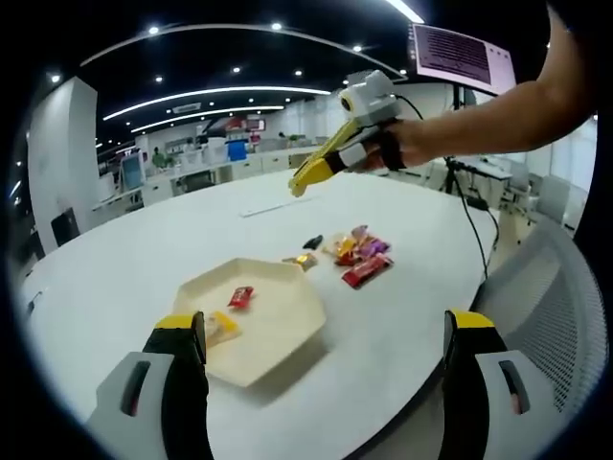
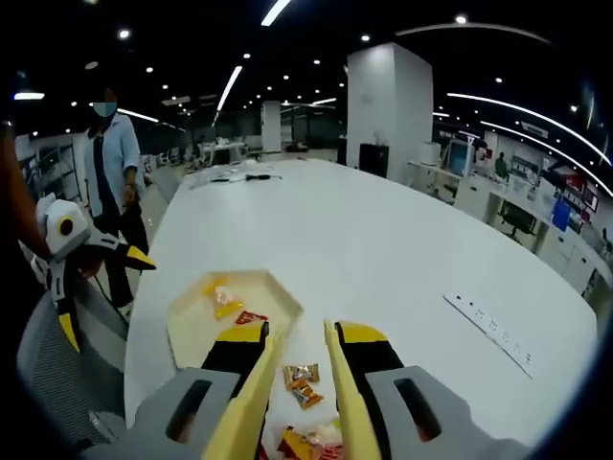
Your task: Place the target food into the container with the food tongs after gripping and lifting it, then release it inside without dropping or visibly crushing the food.
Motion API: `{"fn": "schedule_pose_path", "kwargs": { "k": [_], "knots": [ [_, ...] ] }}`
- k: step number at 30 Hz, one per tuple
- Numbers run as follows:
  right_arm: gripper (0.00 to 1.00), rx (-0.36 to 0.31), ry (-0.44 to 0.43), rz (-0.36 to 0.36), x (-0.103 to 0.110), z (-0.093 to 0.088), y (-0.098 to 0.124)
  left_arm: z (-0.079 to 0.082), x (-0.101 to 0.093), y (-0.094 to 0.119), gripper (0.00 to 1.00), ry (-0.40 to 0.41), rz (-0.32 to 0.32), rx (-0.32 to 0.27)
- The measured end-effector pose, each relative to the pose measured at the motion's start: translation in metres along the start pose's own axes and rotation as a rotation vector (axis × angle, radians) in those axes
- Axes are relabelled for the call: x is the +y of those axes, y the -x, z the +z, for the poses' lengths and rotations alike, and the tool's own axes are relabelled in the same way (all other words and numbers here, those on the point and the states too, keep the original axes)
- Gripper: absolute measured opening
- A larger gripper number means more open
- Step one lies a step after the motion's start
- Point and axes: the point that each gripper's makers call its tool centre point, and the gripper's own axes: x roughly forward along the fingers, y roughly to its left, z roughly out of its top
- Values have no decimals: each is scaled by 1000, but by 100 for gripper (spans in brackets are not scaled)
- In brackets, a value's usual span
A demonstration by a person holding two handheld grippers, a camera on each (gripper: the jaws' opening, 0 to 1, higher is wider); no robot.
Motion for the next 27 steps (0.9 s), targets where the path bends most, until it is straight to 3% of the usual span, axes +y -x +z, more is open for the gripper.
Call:
{"fn": "schedule_pose_path", "kwargs": {
  "k": [16,27],
  "knots": [
    [26,6,-16,31,-4,-29,-9,-8,-3,-3,100,-19,-12,40],
    [26,55,-1,63,-2,-59,-24,-10,-3,-3,100,-15,-11,50]
  ]
}}
